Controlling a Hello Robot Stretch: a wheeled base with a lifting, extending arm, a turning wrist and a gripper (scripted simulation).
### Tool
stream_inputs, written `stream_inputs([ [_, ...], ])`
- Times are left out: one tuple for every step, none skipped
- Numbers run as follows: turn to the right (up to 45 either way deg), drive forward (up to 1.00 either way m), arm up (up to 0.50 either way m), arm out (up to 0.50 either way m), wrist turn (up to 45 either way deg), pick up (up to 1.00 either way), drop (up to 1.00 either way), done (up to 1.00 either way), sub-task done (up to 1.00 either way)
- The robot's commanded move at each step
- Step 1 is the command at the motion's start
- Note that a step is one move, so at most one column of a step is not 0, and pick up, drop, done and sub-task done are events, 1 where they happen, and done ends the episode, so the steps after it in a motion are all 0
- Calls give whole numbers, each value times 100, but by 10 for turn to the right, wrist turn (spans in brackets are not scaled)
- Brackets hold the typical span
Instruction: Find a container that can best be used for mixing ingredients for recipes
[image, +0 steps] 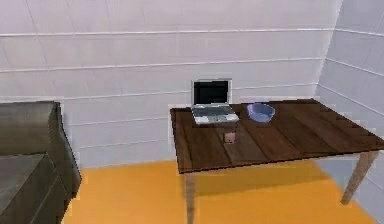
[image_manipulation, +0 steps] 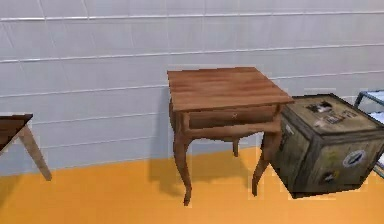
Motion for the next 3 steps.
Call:
stream_inputs([
  [0,40,0,0,0,0,0,0,0],
  [240,0,0,0,0,0,0,0,0],
  [0,0,0,0,0,0,0,100,0],
])
